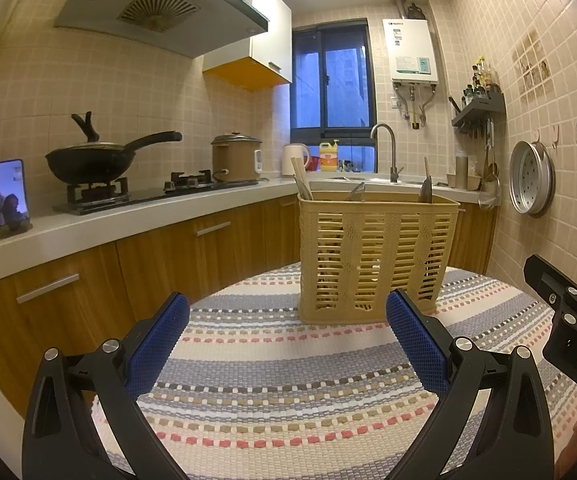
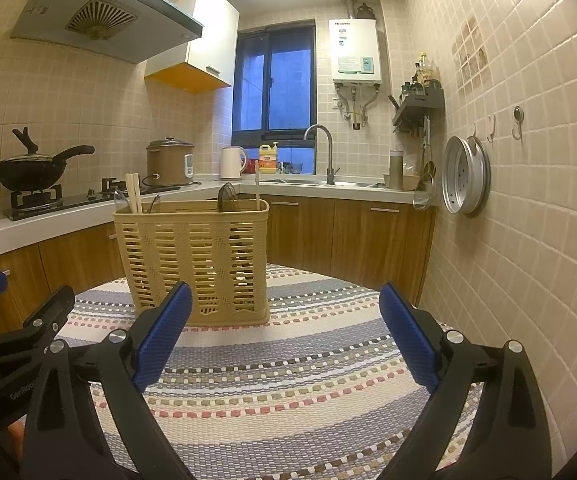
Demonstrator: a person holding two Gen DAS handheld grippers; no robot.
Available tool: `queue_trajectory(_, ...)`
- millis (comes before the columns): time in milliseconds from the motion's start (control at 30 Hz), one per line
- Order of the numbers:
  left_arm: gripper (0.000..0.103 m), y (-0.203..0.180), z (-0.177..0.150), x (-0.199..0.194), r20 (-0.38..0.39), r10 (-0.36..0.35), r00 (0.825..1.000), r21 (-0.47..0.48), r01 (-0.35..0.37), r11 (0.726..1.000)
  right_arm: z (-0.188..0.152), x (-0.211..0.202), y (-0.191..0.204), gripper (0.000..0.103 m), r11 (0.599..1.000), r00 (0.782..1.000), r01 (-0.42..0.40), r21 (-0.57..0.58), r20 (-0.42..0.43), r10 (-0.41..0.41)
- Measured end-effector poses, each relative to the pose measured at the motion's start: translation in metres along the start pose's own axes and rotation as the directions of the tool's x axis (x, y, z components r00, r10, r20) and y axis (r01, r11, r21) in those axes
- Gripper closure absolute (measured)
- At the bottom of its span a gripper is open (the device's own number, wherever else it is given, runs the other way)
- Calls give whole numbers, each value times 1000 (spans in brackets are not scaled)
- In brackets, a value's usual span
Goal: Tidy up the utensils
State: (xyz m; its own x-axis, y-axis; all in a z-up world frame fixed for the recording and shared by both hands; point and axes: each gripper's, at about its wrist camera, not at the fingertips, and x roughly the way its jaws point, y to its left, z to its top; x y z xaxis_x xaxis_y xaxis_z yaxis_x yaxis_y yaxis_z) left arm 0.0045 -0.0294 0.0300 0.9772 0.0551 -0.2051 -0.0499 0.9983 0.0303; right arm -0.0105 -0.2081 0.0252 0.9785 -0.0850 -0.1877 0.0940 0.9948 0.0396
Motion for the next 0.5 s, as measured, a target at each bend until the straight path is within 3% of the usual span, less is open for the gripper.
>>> queue_trajectory(500, 8, 0, 0, 1, -4, -1, 1000, 4, 1, 1000, 0, 2, -1, 10, 1000, 1000, 1, 7, -5, -1)
